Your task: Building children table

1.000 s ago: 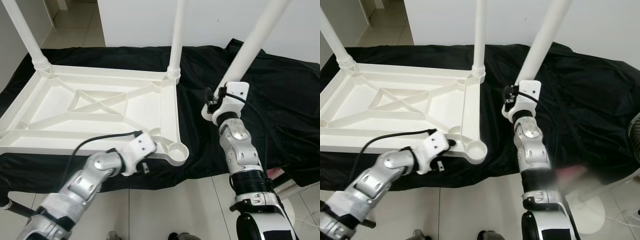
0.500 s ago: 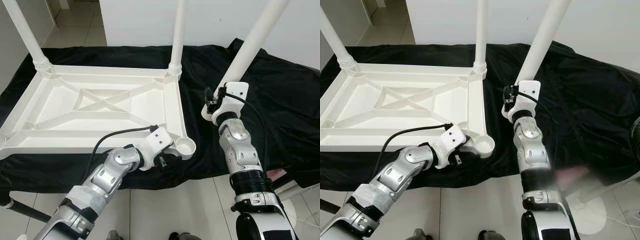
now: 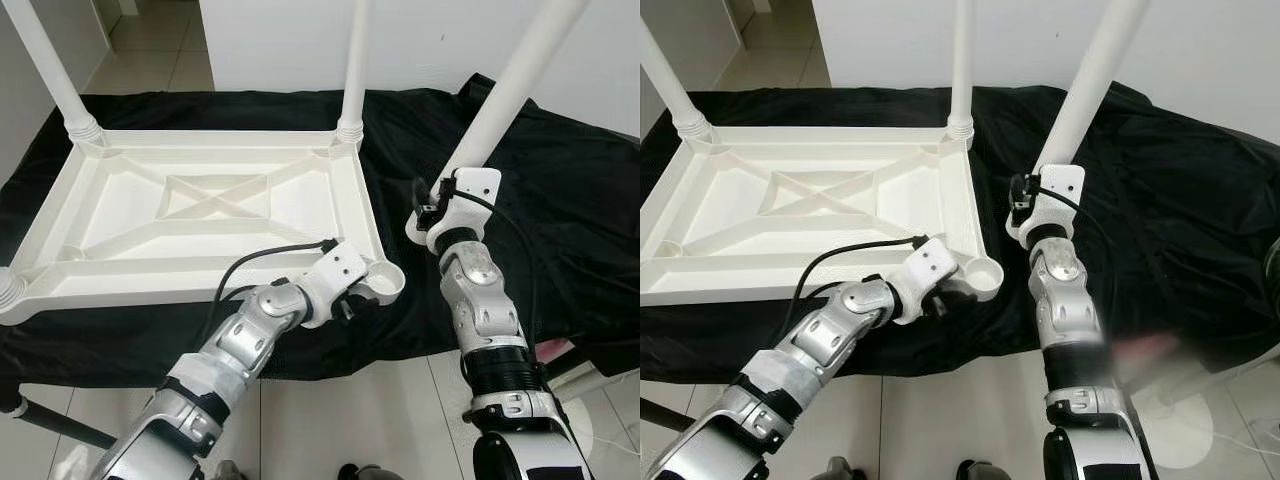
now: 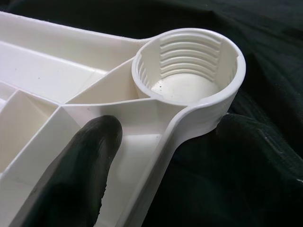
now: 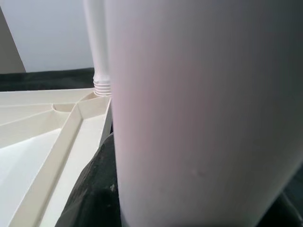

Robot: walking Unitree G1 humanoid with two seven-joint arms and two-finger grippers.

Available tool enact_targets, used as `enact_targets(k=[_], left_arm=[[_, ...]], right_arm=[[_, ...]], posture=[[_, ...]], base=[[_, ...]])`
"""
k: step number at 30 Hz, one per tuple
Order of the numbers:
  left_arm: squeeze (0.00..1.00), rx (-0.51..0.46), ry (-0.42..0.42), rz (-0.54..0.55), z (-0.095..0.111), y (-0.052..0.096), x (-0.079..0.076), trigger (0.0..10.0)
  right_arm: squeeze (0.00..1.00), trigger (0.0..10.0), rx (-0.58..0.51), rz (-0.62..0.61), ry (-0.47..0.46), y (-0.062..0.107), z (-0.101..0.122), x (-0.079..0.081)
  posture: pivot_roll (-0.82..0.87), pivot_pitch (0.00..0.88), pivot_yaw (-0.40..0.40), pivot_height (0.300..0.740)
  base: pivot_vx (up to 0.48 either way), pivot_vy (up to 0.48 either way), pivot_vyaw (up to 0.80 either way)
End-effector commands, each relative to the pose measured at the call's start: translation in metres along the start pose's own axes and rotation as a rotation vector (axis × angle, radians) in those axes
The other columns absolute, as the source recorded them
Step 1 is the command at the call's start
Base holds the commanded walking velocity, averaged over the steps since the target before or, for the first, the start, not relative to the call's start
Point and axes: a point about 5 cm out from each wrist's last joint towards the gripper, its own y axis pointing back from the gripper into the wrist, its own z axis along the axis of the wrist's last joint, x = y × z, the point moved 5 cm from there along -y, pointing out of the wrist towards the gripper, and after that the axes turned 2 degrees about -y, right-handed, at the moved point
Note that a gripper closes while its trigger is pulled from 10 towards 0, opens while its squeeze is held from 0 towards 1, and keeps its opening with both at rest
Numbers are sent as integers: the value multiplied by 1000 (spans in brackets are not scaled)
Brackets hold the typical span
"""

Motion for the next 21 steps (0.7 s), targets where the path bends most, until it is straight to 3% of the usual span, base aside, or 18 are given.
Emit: enact_targets(k=[1, 8, 15, 20, 21], left_arm=[[0, 11, -23, 4, -1, -5, -4, 10000], [0, -61, -4, -37, 25, -23, -17, 10000], [0, -88, -10, -27, 35, -29, -16, 10000], [0, -136, -6, 14, 44, -19, 2, 10000], [0, -155, -4, 33, 45, -10, 13, 10000]], right_arm=[[0, 10000, -1, -7, -15, 2, 0, -2], [0, 10000, 12, -17, -45, 7, -2, -9], [0, 10000, 7, -17, -56, 9, 0, -13], [0, 10000, -5, 6, -37, 12, 1, -12], [0, 10000, -31, 24, -20, 14, 4, -10]], posture=[[-48, 120, 13, 740], [-61, 120, 21, 740], [-67, 122, 24, 740], [-66, 122, 26, 740], [-65, 121, 26, 740]], base=[[0, 0, 0], [0, 0, 0], [0, 0, 0], [0, 0, 0], [0, 0, 0]])
